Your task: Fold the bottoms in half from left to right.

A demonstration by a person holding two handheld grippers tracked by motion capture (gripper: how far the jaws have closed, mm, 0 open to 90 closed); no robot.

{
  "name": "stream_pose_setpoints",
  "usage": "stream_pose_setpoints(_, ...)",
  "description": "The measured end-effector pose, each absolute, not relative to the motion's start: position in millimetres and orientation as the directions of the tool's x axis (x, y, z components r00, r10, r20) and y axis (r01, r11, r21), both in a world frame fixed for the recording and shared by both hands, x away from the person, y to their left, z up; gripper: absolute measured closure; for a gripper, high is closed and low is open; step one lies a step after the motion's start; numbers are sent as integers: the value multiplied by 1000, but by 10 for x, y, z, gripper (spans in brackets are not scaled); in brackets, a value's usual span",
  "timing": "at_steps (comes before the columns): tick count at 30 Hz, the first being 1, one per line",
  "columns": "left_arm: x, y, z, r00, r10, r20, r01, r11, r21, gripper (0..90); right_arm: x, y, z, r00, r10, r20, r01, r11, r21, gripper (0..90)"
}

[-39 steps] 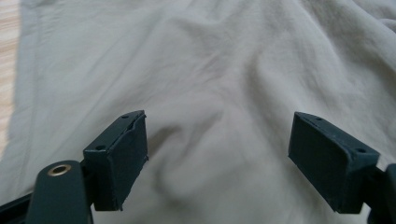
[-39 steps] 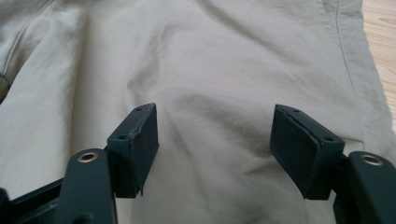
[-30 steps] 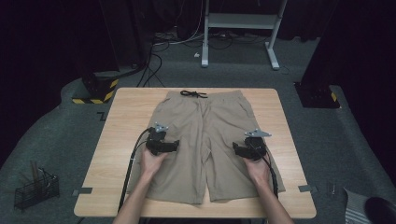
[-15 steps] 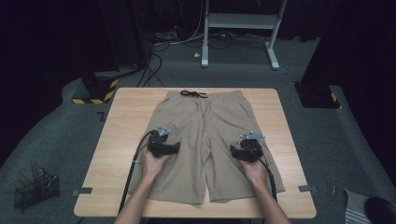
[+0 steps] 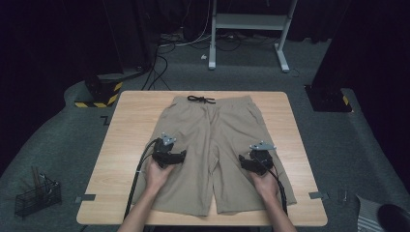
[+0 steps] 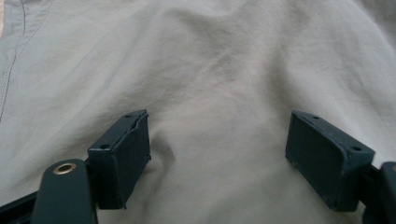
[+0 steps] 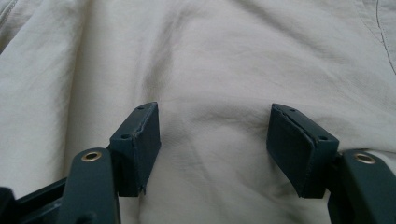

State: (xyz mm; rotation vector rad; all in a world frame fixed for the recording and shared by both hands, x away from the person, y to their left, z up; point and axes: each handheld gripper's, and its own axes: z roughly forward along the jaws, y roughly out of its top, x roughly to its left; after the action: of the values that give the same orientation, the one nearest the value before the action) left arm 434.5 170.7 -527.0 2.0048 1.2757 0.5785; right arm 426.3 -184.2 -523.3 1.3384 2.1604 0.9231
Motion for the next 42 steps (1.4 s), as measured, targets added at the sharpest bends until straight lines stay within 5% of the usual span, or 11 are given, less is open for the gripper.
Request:
stream_pose_setpoints(27, 3690, 1743, -5266, 450, 893, 11, 588, -306, 749, 252, 3567, -1879, -5230, -450, 893, -10, 611, 315, 726, 344)
stream_pose_setpoints(31, 3723, 1674, -5195, 474, 876, 89, 571, -384, 726, 295, 3627, -1934, -5153, -457, 889, 28, 611, 292, 736, 377)
stream_pose_setpoints(42, 4280, 1627, -5015, 448, 894, 1, 627, -315, 712, 296, 4237, -1834, -5049, -430, 903, -9, 607, 297, 737, 344)
